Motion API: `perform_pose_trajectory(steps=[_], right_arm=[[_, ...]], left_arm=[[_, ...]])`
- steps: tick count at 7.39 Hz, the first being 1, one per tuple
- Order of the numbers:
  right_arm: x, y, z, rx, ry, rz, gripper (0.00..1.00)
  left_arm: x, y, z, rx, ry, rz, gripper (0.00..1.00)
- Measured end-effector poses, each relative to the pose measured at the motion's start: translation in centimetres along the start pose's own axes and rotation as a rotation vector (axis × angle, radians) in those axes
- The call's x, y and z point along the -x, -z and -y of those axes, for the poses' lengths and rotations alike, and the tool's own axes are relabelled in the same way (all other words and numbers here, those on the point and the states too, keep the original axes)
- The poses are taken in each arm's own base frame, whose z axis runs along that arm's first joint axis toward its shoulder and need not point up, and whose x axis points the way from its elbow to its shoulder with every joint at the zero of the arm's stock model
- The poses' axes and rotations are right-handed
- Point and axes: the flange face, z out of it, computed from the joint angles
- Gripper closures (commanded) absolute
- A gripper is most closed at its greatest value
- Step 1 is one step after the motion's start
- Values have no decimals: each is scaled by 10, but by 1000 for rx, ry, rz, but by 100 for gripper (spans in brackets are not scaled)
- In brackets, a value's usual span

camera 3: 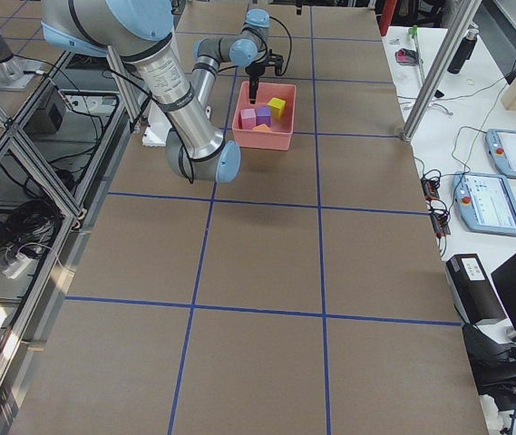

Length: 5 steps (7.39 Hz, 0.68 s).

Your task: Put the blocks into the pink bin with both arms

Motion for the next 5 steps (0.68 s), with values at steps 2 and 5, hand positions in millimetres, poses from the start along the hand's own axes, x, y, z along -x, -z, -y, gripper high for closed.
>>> perform_pose_trajectory(steps=[2,5], right_arm=[[-96,44,74,-70,10,-13,0],[-293,101,156,-89,78,-64,0]], left_arm=[[46,-4,-14,-9,-2,55,0],[132,14,-20,-50,27,122,0]])
